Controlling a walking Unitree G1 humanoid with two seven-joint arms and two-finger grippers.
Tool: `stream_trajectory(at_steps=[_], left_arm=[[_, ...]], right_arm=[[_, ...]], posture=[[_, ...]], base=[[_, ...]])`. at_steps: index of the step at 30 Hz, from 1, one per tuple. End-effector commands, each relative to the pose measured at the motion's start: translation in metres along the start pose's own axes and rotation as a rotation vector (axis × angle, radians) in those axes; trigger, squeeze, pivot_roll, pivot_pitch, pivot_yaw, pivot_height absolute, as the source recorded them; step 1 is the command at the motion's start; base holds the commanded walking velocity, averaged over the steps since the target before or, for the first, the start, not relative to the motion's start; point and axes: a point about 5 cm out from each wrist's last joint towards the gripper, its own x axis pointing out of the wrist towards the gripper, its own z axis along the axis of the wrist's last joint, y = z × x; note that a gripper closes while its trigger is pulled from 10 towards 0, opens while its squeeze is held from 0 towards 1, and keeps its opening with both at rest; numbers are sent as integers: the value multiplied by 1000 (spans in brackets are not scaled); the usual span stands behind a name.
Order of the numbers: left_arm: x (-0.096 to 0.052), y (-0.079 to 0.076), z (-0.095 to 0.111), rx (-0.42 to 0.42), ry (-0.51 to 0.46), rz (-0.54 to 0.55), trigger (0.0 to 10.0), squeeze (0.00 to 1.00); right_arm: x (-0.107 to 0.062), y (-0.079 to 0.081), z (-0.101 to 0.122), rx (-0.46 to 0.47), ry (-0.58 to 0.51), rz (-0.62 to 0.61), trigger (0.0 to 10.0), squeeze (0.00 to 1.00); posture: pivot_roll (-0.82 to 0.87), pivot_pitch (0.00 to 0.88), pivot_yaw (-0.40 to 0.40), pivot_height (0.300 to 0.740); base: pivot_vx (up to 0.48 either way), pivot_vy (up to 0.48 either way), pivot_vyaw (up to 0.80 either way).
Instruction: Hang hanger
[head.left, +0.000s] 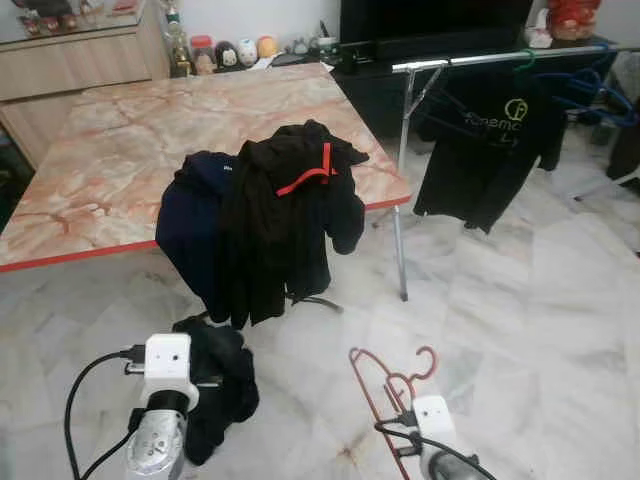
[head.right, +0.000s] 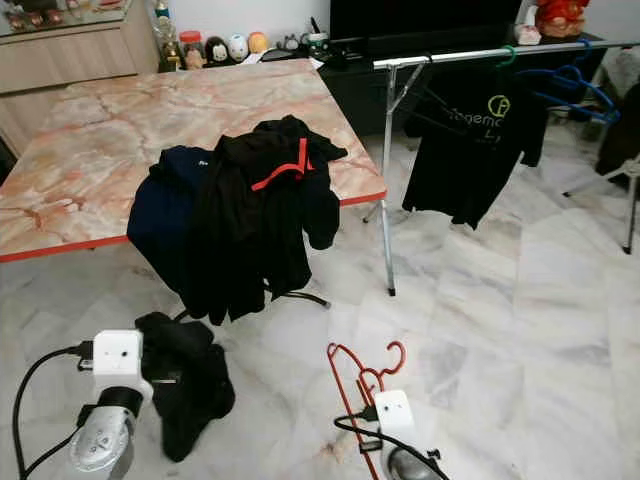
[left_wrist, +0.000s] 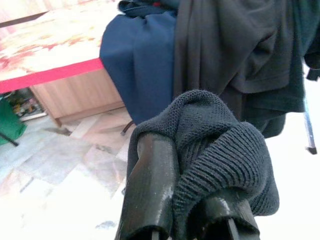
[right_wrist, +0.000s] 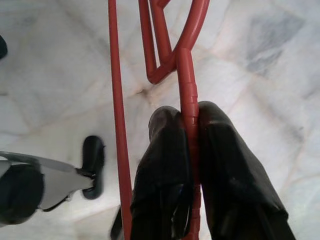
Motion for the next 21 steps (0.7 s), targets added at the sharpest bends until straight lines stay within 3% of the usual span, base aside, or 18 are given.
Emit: stream_trajectory(at_steps=[1, 11, 13, 17, 21], left_arm=[[5, -1, 11, -13, -41, -4, 10000, 0], [4, -2, 12, -17, -34, -28, 10000, 0], [4, -2, 12, -20, -37, -30, 10000, 0], [4, -3, 13, -19, -35, -33, 10000, 0], [5, -4, 15, -21, -42, -35, 10000, 0]], right_arm=[[0, -4, -1, 3, 0, -9, 10000, 0], [0, -4, -2, -46, 2, -3, 10000, 0], [-1, -15, -6, -81, 8, -16, 10000, 0], [-2, -18, -8, -102, 20, -22, 10000, 0], [-2, -19, -9, -75, 15, -23, 10000, 0]], posture=[[-64, 0, 52, 740], [-60, 0, 51, 740], [-60, 0, 49, 740], [-62, 0, 49, 740], [-64, 0, 48, 740]], base=[[0, 0, 0], [0, 0, 0], [0, 0, 609], [131, 0, 722], [280, 0, 0]])
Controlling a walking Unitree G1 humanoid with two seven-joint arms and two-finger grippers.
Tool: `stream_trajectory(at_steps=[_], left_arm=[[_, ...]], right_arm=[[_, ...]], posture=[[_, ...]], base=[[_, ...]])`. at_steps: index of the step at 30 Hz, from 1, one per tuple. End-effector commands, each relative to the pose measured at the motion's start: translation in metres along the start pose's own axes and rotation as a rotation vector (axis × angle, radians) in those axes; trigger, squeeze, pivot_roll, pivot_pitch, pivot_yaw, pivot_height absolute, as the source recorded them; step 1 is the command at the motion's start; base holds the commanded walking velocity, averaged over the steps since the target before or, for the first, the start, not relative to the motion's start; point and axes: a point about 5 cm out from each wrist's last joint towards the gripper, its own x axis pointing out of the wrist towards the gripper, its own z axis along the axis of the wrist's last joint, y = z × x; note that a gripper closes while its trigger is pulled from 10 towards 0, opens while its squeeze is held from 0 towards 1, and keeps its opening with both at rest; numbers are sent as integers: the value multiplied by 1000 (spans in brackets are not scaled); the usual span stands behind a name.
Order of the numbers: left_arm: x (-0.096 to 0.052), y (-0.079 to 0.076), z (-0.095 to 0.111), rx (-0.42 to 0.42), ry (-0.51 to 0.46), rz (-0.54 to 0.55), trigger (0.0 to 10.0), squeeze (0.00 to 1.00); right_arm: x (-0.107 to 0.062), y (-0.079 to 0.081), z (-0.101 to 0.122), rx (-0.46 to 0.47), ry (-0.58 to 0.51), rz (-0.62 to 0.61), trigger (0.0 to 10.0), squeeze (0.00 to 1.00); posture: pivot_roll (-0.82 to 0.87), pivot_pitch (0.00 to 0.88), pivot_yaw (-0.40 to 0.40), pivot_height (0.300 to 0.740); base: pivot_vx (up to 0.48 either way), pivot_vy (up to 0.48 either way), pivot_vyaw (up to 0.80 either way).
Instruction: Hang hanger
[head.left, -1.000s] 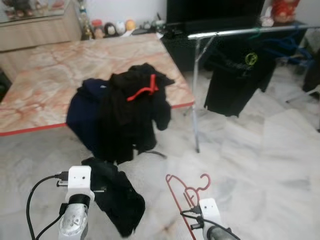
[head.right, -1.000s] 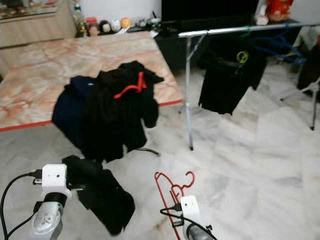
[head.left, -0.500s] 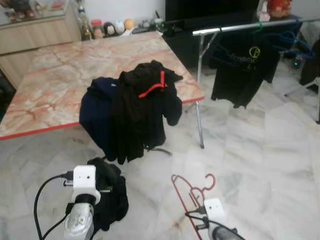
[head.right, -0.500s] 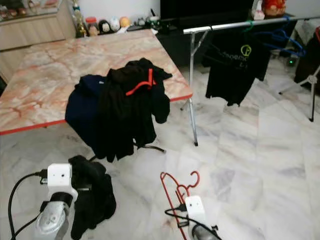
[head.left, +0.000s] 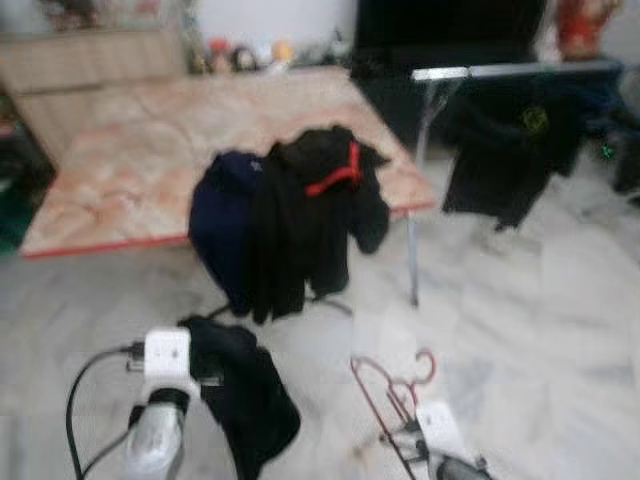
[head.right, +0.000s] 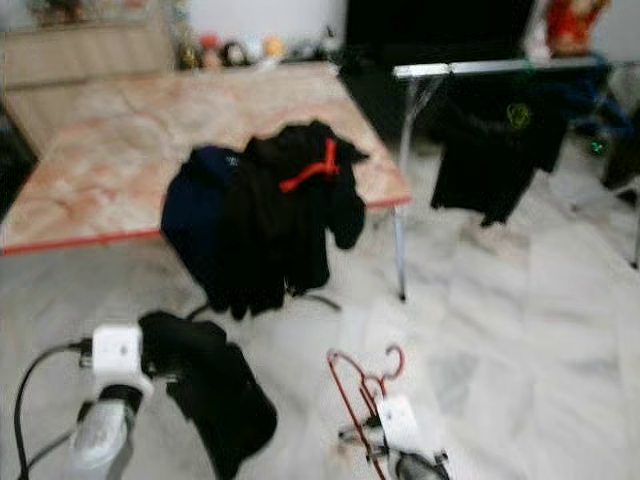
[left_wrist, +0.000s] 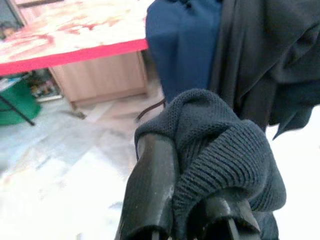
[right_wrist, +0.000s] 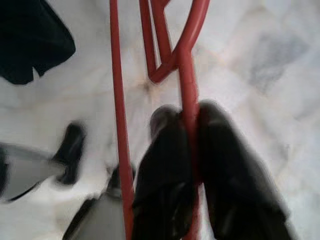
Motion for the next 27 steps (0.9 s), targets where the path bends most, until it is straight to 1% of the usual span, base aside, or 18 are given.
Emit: stream_trajectory(at_steps=[1, 8, 17, 23, 26, 27], left_arm=[[5, 3, 12, 6, -51, 4, 10000, 0], [6, 1, 15, 4, -60, -1, 10000, 0], [6, 2, 19, 6, -74, -3, 10000, 0], [10, 8, 31, 16, -115, 18, 10000, 0], [10, 8, 32, 17, -118, 20, 10000, 0], [13, 13, 41, 27, -148, 32, 10000, 0]], right_arm=[[-1, 4, -6, 12, 13, 15, 10000, 0], [-1, 3, -5, 3, 9, 19, 10000, 0], [0, 9, -1, 9, 0, 32, 10000, 0], [0, 10, -1, 13, 1, 36, 10000, 0], [0, 9, -1, 13, 1, 36, 10000, 0], [0, 9, -2, 10, 2, 35, 10000, 0]], posture=[[-63, 0, 48, 740], [-61, 0, 47, 740], [-62, 0, 49, 740], [-62, 0, 50, 740], [-62, 0, 50, 740], [-62, 0, 50, 740]], base=[[281, 0, 0], [279, 0, 0], [286, 0, 0], [298, 0, 0], [304, 0, 0], [307, 0, 0]])
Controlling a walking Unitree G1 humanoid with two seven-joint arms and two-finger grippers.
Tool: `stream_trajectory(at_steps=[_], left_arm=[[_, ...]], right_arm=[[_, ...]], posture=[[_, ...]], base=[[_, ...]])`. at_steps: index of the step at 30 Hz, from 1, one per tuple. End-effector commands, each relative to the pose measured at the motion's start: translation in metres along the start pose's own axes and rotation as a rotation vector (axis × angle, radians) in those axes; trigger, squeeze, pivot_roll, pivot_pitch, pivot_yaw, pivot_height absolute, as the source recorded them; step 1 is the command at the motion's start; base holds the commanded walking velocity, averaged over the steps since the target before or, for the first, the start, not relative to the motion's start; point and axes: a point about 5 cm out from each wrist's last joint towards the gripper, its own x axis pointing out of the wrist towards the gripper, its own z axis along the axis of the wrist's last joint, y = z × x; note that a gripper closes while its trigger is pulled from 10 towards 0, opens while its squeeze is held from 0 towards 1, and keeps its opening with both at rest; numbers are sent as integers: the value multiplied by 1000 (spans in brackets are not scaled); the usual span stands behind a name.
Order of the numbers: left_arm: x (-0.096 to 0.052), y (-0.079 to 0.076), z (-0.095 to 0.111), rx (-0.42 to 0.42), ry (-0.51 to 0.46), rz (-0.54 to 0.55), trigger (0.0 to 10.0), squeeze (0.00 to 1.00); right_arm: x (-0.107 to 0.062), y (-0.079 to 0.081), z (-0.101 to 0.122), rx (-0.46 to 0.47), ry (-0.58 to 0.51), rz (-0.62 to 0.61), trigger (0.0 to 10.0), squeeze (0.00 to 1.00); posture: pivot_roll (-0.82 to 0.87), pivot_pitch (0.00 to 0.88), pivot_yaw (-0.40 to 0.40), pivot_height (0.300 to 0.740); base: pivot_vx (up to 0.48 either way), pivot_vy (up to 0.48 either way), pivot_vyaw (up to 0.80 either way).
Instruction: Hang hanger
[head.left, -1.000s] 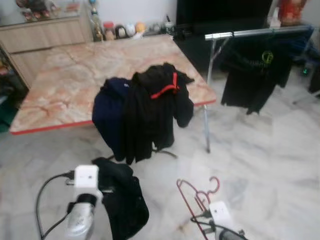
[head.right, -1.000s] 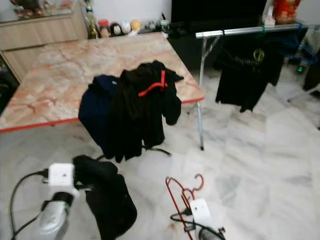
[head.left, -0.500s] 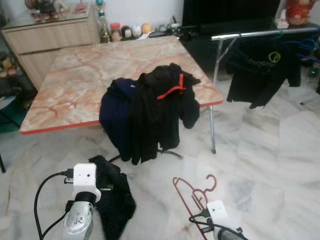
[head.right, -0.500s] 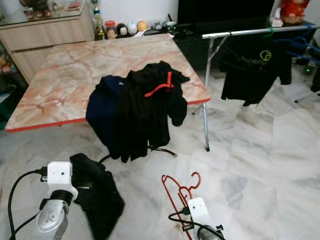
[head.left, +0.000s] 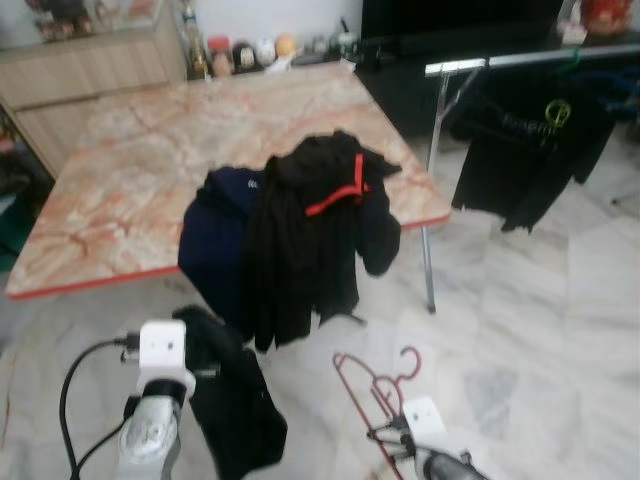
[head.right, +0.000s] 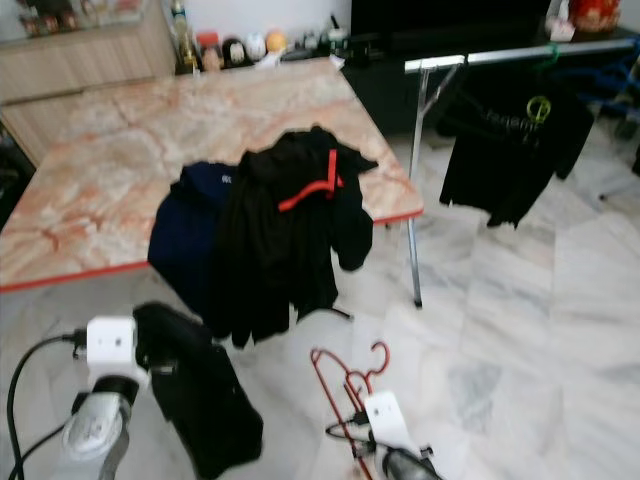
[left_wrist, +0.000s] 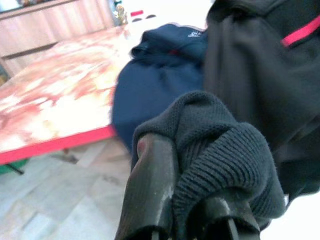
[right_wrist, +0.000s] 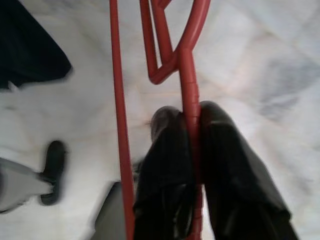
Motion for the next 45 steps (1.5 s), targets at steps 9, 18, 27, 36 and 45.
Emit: stream_trajectory(at_steps=[9, 18, 27, 36, 45], left_arm=[[61, 46, 153, 120, -451, 65, 10000, 0], [93, 45, 227, 177, -605, 22, 10000, 0], [119, 37, 264, 175, -635, 13, 10000, 0], [128, 32, 276, 194, -651, -11, 10000, 0], [111, 31, 187, 225, -364, -81, 10000, 0]], right_arm=[[0, 4, 2, 0, -3, 6, 10000, 0], [2, 4, 12, 3, -20, -2, 10000, 0], [2, 3, 14, 8, -24, -4, 10000, 0], [2, 4, 13, 13, -20, -7, 10000, 0], [2, 5, 9, 15, -13, -6, 10000, 0]], posture=[[-46, 0, 52, 740], [-28, 0, 53, 740], [-36, 0, 58, 740], [-28, 0, 61, 740], [-32, 0, 60, 740]], base=[[314, 0, 0], [334, 0, 0], [347, 0, 0], [353, 0, 0], [117, 0, 0]])
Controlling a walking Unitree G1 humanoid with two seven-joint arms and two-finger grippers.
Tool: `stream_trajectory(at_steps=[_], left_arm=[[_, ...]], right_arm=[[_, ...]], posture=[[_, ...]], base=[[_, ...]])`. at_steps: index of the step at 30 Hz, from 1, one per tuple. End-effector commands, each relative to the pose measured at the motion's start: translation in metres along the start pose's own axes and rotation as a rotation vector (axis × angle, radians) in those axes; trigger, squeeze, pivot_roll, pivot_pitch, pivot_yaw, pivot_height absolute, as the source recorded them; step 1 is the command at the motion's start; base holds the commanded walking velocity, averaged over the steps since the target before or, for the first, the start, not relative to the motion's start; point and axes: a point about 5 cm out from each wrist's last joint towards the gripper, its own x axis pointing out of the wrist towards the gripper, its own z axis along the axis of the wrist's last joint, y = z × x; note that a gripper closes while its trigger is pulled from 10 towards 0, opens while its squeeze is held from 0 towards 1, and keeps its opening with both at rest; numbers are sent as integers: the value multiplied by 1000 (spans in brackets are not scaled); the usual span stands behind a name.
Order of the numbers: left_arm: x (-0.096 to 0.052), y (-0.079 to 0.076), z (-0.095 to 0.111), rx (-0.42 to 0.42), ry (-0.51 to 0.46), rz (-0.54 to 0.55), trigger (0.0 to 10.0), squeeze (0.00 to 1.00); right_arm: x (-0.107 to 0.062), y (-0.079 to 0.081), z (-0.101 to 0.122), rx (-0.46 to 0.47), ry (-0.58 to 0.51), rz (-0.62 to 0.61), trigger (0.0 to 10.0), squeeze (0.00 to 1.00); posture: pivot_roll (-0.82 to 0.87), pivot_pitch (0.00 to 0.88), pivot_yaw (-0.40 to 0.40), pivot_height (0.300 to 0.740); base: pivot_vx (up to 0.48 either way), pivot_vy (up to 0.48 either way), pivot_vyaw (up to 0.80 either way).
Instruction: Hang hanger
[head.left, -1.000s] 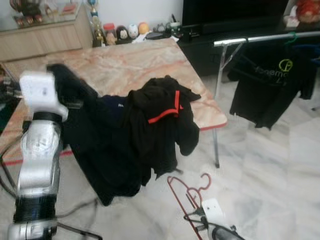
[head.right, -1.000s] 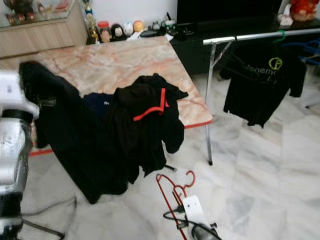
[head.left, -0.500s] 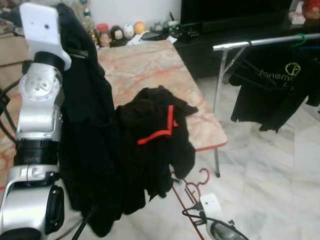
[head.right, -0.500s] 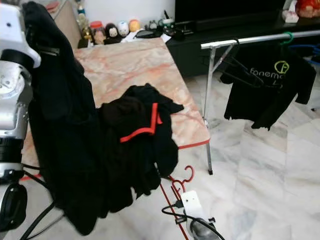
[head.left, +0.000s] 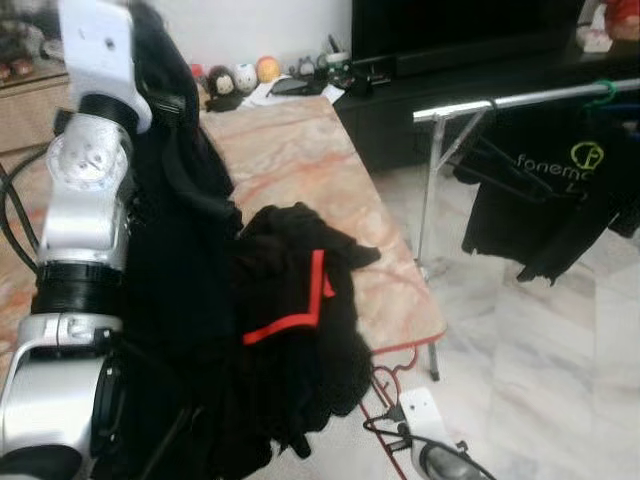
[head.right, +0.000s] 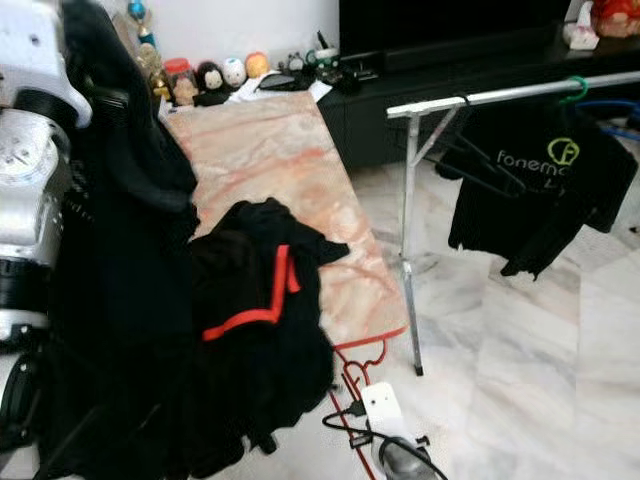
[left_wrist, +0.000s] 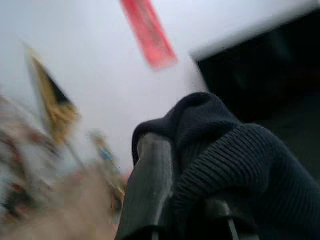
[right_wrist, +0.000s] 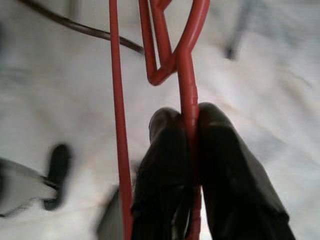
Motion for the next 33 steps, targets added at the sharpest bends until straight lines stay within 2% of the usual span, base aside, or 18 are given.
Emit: stream_trajectory(at_steps=[1, 4, 5, 6, 8, 9, 10, 11, 12, 14, 16, 17, 18, 19, 20, 27, 33], left_arm=[[-16, 6, -13, 16, 77, -6, 10000, 0], [-57, -10, -35, -38, 169, -68, 10000, 0], [-57, -10, -35, -38, 169, -68, 10000, 0], [-86, -21, -47, -86, 243, -70, 10000, 0], [-111, -31, -58, -96, 321, -79, 10000, 0], [-111, -31, -58, -96, 321, -79, 10000, 0], [-123, -36, -61, -109, 360, -79, 10000, 0], [-128, -38, -62, -113, 374, -76, 10000, 0], [-128, -38, -62, -113, 374, -76, 10000, 0], [-137, -40, -63, -122, 400, -62, 10000, 0], [-137, -41, -63, -129, 402, -52, 10000, 0], [-137, -42, -62, -154, 399, -42, 10000, 67], [-137, -42, -62, -154, 399, -42, 10000, 67], [-136, -45, -60, -170, 393, -44, 10000, 729], [-136, -47, -58, -176, 392, -47, 10000, 1000], [-138, -54, -54, -199, 398, -59, 10000, 1000], [-146, -60, -52, -201, 411, -153, 10000, 1000]], right_arm=[[0, 8, 3, 16, -9, 17, 10000, 0], [0, 7, 1, 14, -5, 15, 10000, 0], [0, 7, 1, 14, -5, 15, 10000, 0], [0, 8, 0, 12, -4, 15, 10000, 0], [0, 10, 0, 8, -4, 20, 10000, 0], [0, 10, 0, 8, -4, 20, 10000, 0], [0, 10, 0, 4, -3, 24, 10000, 0], [0, 10, 0, 3, -3, 25, 10000, 0], [0, 10, 0, 3, -3, 25, 10000, 0], [0, 10, 0, 2, -1, 25, 10000, 0], [0, 10, 0, 3, -1, 24, 10000, 0], [0, 10, 0, 3, -1, 24, 10000, 0], [0, 10, 0, 3, -1, 24, 10000, 0], [0, 10, 0, 3, -2, 23, 10000, 0], [0, 9, 0, 3, -2, 23, 10000, 0], [0, 9, -1, 2, -1, 24, 10000, 0], [-1, 8, -5, -4, 6, 25, 10000, 0]], posture=[[-32, 0, 60, 740], [-30, 0, 63, 740], [-30, 0, 63, 740], [-27, 0, 60, 740], [-25, 0, 58, 740], [-25, 0, 58, 740], [-25, 0, 58, 740], [-25, 0, 58, 740], [-25, 0, 58, 740], [-23, 0, 59, 740], [-27, 0, 62, 740], [-27, 0, 62, 740], [-27, 0, 62, 740], [-33, 0, 66, 740], [-36, 0, 67, 740], [-38, 0, 68, 740], [-35, 0, 69, 740]], base=[[0, 0, 0], [0, 0, 0], [0, 0, 0], [0, 0, 0], [0, 0, 0], [0, 0, 0], [0, 0, 0], [0, 0, 0], [0, 0, 0], [0, 0, 0], [0, 0, 0], [0, 0, 0], [0, 0, 0], [0, 0, 0], [0, 0, 0], [0, 0, 0], [0, 0, 0]])
